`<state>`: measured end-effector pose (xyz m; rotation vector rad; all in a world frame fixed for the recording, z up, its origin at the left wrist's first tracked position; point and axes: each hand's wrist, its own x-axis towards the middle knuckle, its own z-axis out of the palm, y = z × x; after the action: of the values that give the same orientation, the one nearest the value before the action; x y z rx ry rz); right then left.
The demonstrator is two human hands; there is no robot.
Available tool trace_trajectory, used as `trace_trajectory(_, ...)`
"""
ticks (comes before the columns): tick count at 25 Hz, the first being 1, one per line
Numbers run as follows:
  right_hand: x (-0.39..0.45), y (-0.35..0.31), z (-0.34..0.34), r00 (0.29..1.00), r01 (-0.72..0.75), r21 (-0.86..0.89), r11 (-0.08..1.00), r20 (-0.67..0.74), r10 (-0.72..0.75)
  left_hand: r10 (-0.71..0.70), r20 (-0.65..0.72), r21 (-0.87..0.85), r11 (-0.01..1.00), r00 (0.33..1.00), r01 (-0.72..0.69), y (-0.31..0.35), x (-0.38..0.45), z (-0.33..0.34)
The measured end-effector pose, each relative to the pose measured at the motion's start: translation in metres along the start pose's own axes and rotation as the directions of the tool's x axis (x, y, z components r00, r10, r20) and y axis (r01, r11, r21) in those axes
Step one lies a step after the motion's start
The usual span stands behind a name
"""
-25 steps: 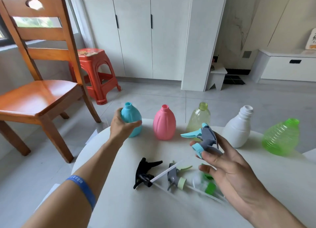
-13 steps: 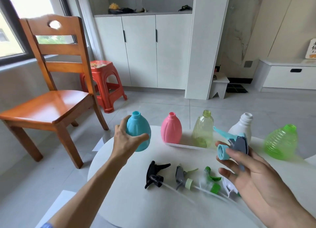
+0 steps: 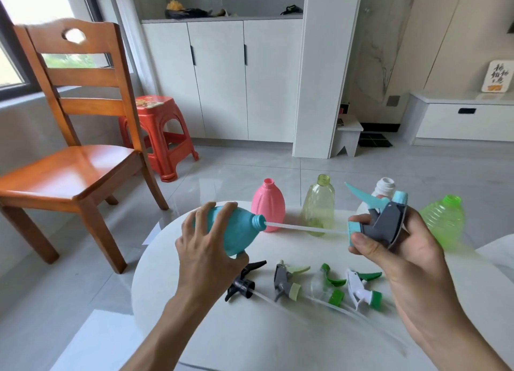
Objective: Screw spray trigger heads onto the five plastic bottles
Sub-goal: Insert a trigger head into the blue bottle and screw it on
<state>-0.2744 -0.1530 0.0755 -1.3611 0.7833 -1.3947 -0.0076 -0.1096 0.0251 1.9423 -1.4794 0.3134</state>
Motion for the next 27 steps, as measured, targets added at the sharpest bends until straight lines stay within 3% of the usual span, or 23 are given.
trace_trajectory(7, -0.002, 0.011, 0.004, 0.998, -0.034, 0.016, 0.999, 0.048, 0.033, 0.139, 0.062, 0.008, 0.99, 0.988, -0.14, 0.027, -0.008, 0.008)
trace_trajectory(12, 0.011, 0.001, -0.02, 0.999, 0.033, -0.024, 0.999, -0.019, -0.033, 0.061, 0.052, -0.03, 0.998, 0.997, -0.06, 0.028, -0.004, 0.006)
trace_trajectory(17, 0.015, 0.005, -0.026, 0.999, 0.045, -0.091, 0.995, 0.006, -0.045, 0.028, 0.03, -0.004, 1.0, 0.999, -0.028, 0.025, -0.003, 0.006)
trace_trajectory(23, 0.018, -0.001, -0.031, 0.997, 0.077, -0.026, 0.997, -0.026, -0.077, -0.043, 0.076, 0.08, 0.996, 0.996, 0.037, 0.021, -0.003, 0.006)
trace_trajectory(27, 0.014, 0.01, -0.022, 0.999, 0.009, -0.043, 0.999, 0.042, -0.007, 0.05, 0.08, 0.082, 0.995, 0.996, -0.056, 0.027, -0.007, 0.006)
